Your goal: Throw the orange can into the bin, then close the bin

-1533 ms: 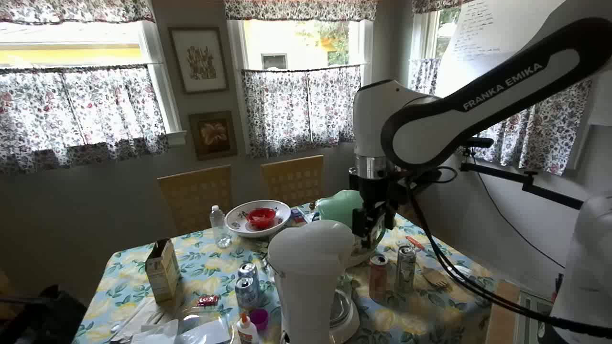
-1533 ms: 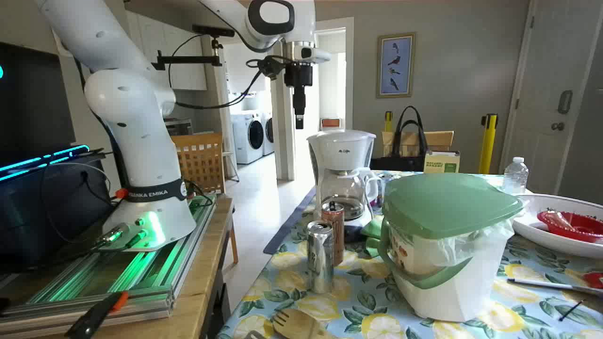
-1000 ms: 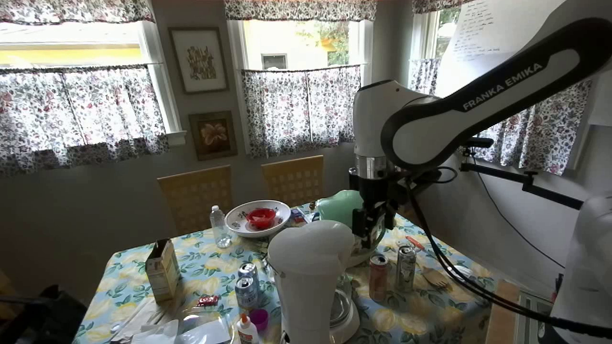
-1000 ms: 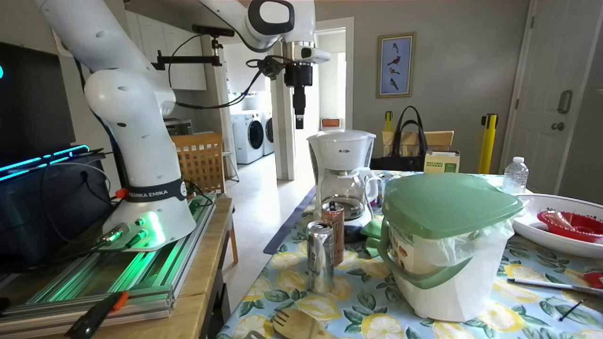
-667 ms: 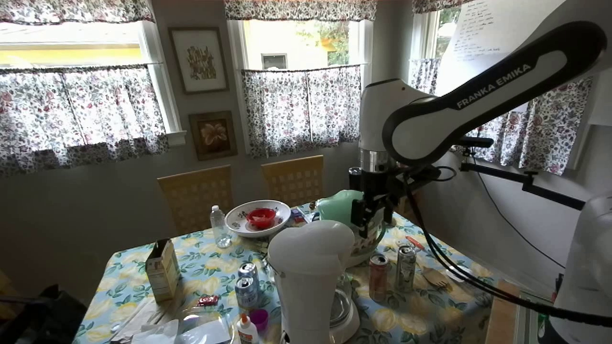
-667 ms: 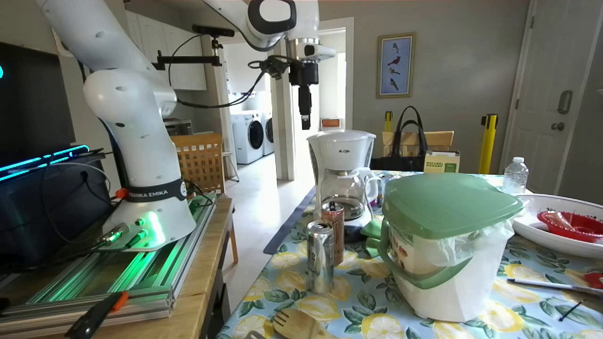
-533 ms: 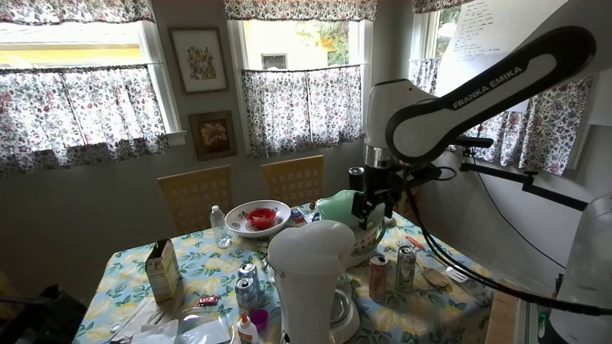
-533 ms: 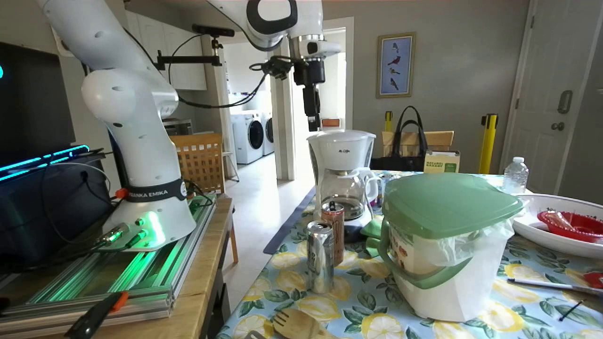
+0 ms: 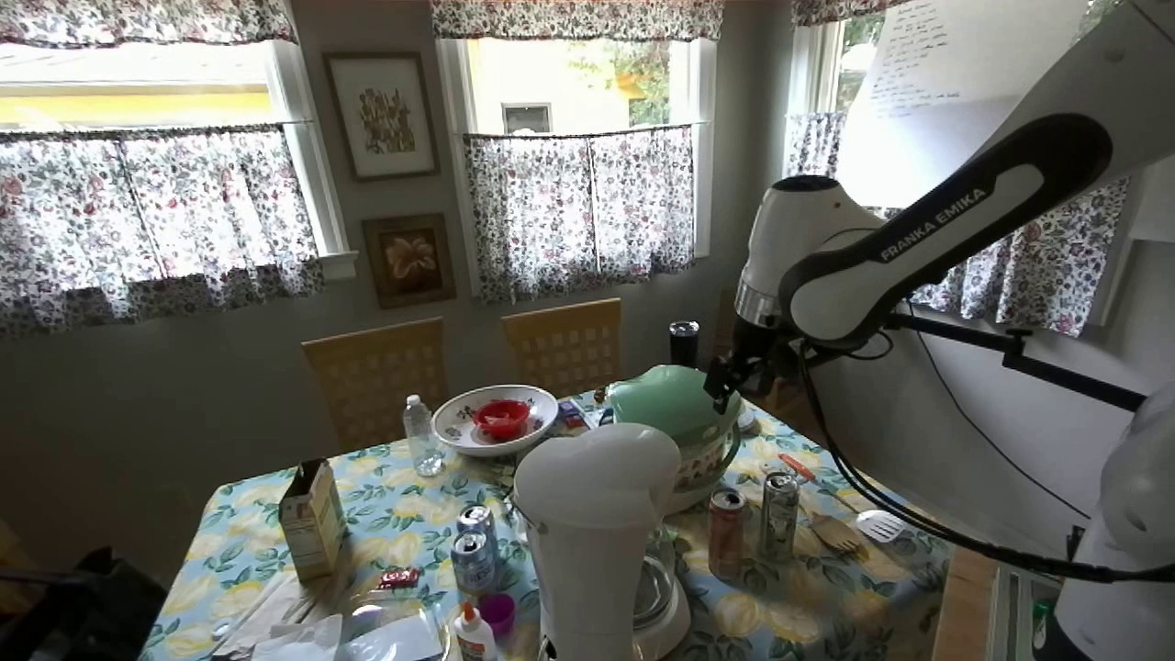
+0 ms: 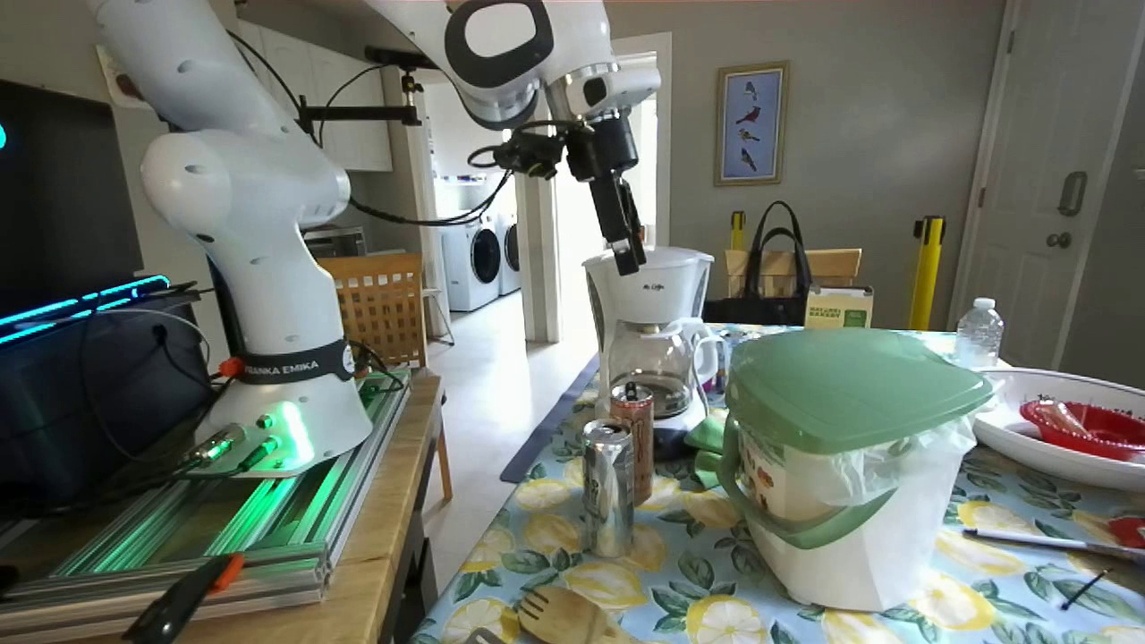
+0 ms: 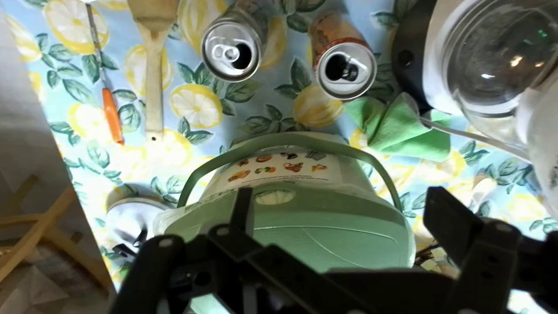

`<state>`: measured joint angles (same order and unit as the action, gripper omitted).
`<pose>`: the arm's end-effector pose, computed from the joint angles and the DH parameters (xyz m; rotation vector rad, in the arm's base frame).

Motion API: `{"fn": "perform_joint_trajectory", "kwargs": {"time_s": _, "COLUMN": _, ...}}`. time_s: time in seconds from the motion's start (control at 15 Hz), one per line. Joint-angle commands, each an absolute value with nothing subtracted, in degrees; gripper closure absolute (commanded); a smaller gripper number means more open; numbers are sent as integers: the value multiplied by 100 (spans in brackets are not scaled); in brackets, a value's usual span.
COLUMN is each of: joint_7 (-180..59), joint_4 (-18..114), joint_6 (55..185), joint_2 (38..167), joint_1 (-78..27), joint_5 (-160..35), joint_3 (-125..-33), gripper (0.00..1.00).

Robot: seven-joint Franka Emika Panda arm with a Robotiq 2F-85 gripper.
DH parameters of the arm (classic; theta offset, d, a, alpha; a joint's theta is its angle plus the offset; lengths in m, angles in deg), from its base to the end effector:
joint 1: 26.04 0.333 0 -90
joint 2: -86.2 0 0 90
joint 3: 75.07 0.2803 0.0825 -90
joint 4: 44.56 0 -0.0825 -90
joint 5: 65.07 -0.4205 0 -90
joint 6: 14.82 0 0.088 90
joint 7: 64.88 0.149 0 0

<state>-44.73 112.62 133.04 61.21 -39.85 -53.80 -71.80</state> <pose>0.4399 -0.0865 0.2808 2.9289 -0.5712 0.4230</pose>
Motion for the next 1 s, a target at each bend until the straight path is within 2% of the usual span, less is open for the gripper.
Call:
{"fn": "perform_joint_trajectory", "kwargs": {"time_s": 0.0, "joint_7": -4426, "joint_4": 11304, "joint_6": 14124, "joint_2": 6543, "joint_1": -4434, "joint_5": -4630, "joint_3": -7078, "gripper": 0}}
{"fn": "perform_joint_trajectory", "kwargs": {"time_s": 0.27, "joint_7": -4312, "joint_4": 11311, "joint_6": 14918, "joint_2": 7024, "joint_1": -4893, "joint_5": -4005, "joint_3": -7042, "gripper": 0}}
{"fn": "perform_joint_trajectory", "kwargs": {"time_s": 0.33, "joint_7": -4492, "joint_4": 11311, "joint_6": 14529, "joint_2": 6744, "joint_1": -4633, "joint_5": -4361, "joint_3": -7147, "gripper": 0}}
{"fn": "perform_joint_trajectory", "kwargs": {"time_s": 0.93, "joint_7": -4224, "joint_4": 11094, "joint_6": 14804, "joint_2": 7510, "joint_1": -5043, "joint_5": -3964, "joint_3": -7139, "gripper": 0}}
